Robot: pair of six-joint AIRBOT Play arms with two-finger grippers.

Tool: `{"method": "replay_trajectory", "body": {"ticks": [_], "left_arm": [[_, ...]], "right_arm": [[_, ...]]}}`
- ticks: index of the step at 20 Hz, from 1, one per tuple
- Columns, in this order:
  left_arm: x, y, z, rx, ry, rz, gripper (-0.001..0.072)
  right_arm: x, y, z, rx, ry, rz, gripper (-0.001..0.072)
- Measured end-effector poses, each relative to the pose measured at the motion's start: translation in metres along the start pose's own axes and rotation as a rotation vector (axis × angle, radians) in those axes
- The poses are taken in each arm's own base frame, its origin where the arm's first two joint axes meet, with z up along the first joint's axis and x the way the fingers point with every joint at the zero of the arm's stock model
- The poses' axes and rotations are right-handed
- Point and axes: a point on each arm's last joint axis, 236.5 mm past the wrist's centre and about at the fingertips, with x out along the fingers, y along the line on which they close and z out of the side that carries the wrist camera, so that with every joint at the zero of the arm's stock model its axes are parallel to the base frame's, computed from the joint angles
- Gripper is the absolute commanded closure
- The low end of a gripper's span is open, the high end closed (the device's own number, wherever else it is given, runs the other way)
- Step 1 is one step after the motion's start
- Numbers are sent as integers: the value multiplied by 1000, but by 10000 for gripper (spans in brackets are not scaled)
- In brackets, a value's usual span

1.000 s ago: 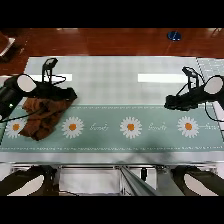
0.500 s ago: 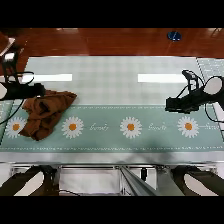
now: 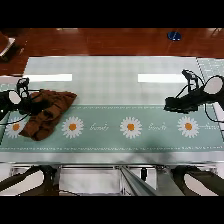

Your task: Fold the shirts.

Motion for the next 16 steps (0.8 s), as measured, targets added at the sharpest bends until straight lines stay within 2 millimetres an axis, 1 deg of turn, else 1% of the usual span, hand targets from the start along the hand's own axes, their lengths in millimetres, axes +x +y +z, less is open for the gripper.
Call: {"method": "replay_trajectory", "body": {"ticks": [2, 4, 6, 7, 8, 9, 11, 12, 14, 16], "left_arm": [[4, -2, -10, 26, 46, -11, 686], [3, -9, -20, 69, 97, -39, 686], [-11, -23, -27, 85, 135, -100, 686], [-24, -32, -18, 86, 98, -134, 686], [-41, -42, 0, 85, 22, -171, 686], [-61, -52, 14, 88, -41, -207, 686], [-115, -69, 47, 94, -218, -269, 687], [-146, -77, 61, 98, -310, -299, 687], [-209, -90, 81, 112, -479, -349, 687], [-272, -102, 91, 127, -631, -403, 687]], "right_arm": [[0, 1, 0, 2, -1, 5, 305], [0, 3, 0, 7, -1, 11, 306], [-2, 5, 0, 8, -7, 18, 306], [-5, 6, 1, 7, -16, 24, 306], [-9, 8, 2, 5, -30, 29, 306], [-15, 10, 3, 2, -50, 35, 306], [-32, 15, 5, -8, -106, 48, 306], [-40, 17, 6, -14, -135, 54, 306], [-59, 21, 6, -22, -196, 65, 306], [-78, 25, 5, -27, -256, 76, 306]]}}
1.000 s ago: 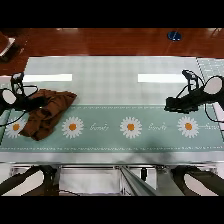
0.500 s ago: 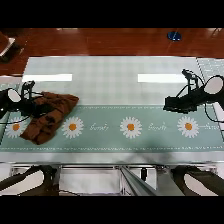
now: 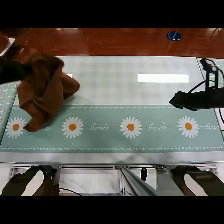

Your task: Fold the shirts.

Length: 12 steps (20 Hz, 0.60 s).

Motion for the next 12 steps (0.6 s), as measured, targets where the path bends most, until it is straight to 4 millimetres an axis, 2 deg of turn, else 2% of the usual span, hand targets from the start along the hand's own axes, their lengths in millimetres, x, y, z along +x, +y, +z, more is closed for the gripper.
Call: {"method": "replay_trajectory", "body": {"ticks": [3, 6, 8, 12], "left_arm": [[-55, -43, 57, 27, -213, -84, 687], [-106, -91, 98, 52, -390, -200, 687], [-128, -125, 109, 67, -455, -294, 687], [-156, -206, 105, 118, -506, -541, 687]], "right_arm": [[-25, 7, 3, -7, -80, 17, 306], [-46, 13, 2, -16, -138, 33, 306], [-58, 16, 2, -22, -173, 41, 306], [-72, 20, 0, -27, -216, 51, 306]]}}
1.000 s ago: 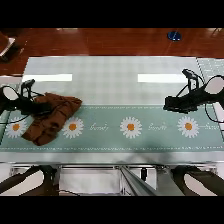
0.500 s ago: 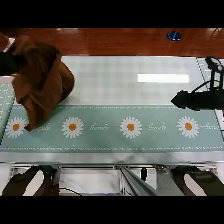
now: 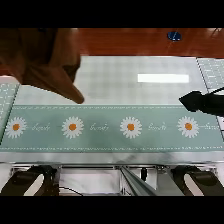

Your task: Fold the shirts.

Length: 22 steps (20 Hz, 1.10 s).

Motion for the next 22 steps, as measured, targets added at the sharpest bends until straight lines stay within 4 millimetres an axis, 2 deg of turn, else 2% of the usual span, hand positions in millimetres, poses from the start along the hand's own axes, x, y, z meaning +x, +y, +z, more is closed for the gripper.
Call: {"method": "replay_trajectory", "body": {"ticks": [2, 4, 6, 8, 11, 14, 15, 16, 17, 19, 21, 22], "left_arm": [[9, -32, -7, -2, -10, -98, 687], [21, -55, -30, -12, 16, -170, 687], [35, -67, -67, -34, 76, -210, 687], [46, -65, -121, -57, 175, -213, 686], [50, -34, -212, -91, 342, -144, 686], [36, 11, -296, -132, 495, -39, 677], [30, 24, -316, -143, 531, -5, 520], [23, 37, -334, -156, 564, 28, 243], [18, 48, -345, -167, 583, 55, 201], [8, 64, -359, -183, 624, 96, 202], [2, 86, -353, -170, 652, 141, 202], [-2, 101, -341, -158, 660, 174, 202]], "right_arm": [[-3, 1, 0, -2, -8, 2, 306], [-4, 1, 0, -2, -12, 3, 306], [-5, 1, 1, -3, -15, 4, 306], [-5, 1, 1, -3, -17, 3, 306], [-5, 0, 1, -3, -18, -3, 306], [-5, -1, 1, 3, -19, -8, 306], [-5, -2, 1, 4, -18, -11, 306], [-4, -3, 1, 7, -14, -14, 306], [-1, -4, 1, 11, -8, -19, 306], [4, -8, 2, 16, 3, -31, 306], [10, -17, 7, 8, -1, -66, 306], [10, -27, 13, -6, -15, -109, 306]]}}
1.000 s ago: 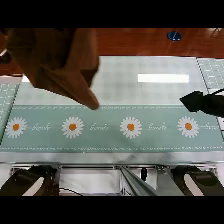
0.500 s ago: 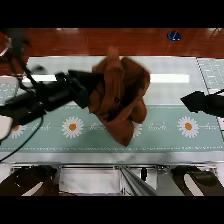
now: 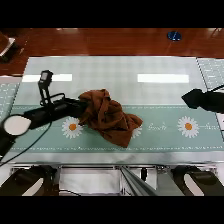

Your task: Fold the shirts.

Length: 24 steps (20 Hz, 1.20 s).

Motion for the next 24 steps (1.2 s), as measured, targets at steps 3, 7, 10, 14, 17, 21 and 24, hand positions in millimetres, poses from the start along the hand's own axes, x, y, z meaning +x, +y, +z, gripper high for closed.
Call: {"method": "replay_trajectory", "body": {"ticks": [3, 7, 10, 14, 17, 21, 24], "left_arm": [[-46, 65, 33, -54, -6, 180, 202], [-90, 127, 8, -363, 38, 297, 202], [-62, 108, -42, -497, 154, 130, 202], [-25, 91, -76, -496, 267, -32, 202], [0, 77, -77, -404, 319, -131, 202], [36, 66, -62, -253, 352, -188, 202], [62, 58, -65, -169, 411, -202, 203]], "right_arm": [[-12, -58, 11, -27, -33, -240, 306], [-25, -136, -18, 116, 42, -490, 306], [16, -132, -81, 199, 221, -389, 306], [61, -82, -159, 268, 428, -126, 306], [75, -49, -191, 326, 506, 27, 306], [81, -20, -213, 388, 559, 153, 306], [82, -6, -220, 423, 577, 216, 306]]}}
